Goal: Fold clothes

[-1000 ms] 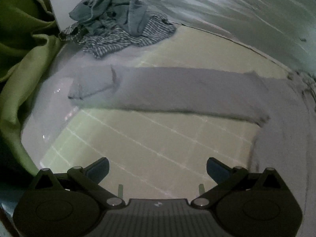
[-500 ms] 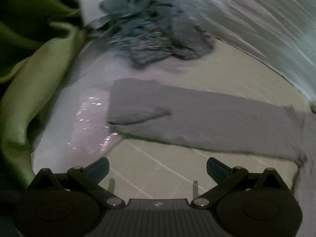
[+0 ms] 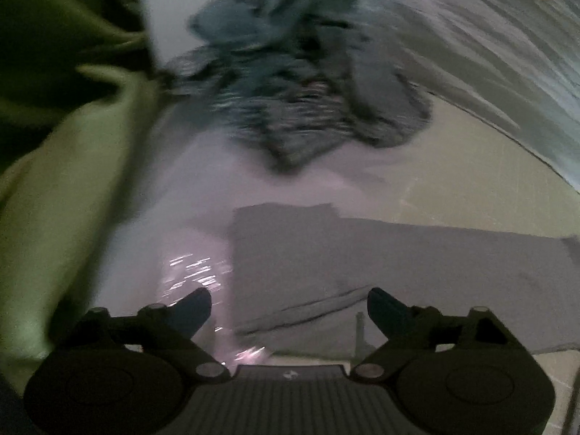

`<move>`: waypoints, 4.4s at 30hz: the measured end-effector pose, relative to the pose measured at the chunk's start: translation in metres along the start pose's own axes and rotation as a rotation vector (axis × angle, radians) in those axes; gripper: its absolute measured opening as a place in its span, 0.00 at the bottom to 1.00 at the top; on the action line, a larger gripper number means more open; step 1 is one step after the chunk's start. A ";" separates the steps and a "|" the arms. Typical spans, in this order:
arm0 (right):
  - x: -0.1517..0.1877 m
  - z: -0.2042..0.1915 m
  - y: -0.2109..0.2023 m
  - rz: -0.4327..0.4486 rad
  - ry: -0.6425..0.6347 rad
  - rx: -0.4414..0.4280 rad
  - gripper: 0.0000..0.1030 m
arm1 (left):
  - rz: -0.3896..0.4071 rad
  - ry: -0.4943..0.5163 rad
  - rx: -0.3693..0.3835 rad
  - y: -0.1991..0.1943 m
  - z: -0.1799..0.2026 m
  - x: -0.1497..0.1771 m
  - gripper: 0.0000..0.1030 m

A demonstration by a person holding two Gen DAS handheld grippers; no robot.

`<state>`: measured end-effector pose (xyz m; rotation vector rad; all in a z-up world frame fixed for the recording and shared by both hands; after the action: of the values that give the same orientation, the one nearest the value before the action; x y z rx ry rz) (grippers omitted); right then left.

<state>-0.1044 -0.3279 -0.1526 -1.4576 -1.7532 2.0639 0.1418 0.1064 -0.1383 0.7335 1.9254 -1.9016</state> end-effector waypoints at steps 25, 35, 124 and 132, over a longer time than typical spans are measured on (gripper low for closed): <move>0.011 -0.003 0.008 -0.009 0.032 0.029 0.81 | 0.067 -0.268 -0.281 -0.020 -0.106 0.021 0.15; 0.020 -0.001 -0.001 -0.015 0.015 0.014 0.83 | -0.006 -0.423 -0.204 -0.023 -0.122 0.067 0.17; 0.038 0.064 -0.011 0.045 0.191 0.175 1.00 | -0.015 -0.164 -0.199 0.004 -0.071 0.046 0.52; 0.039 0.064 -0.011 0.058 0.187 0.168 1.00 | -0.007 -0.088 -0.174 -0.005 -0.043 0.035 0.10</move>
<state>-0.1747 -0.3477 -0.1732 -1.6081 -1.4494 1.9729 0.1155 0.1534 -0.1516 0.5824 2.0086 -1.7131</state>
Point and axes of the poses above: each gripper's, at about its wrist camera, not at the fingertips, and y roughly the way its jaws point, z to its right, x to its underside, the point moved 3 cm from there along y, roughly the way its jaws point, and after that the axes turned 8 degrees about y, right-handed, at the moved point
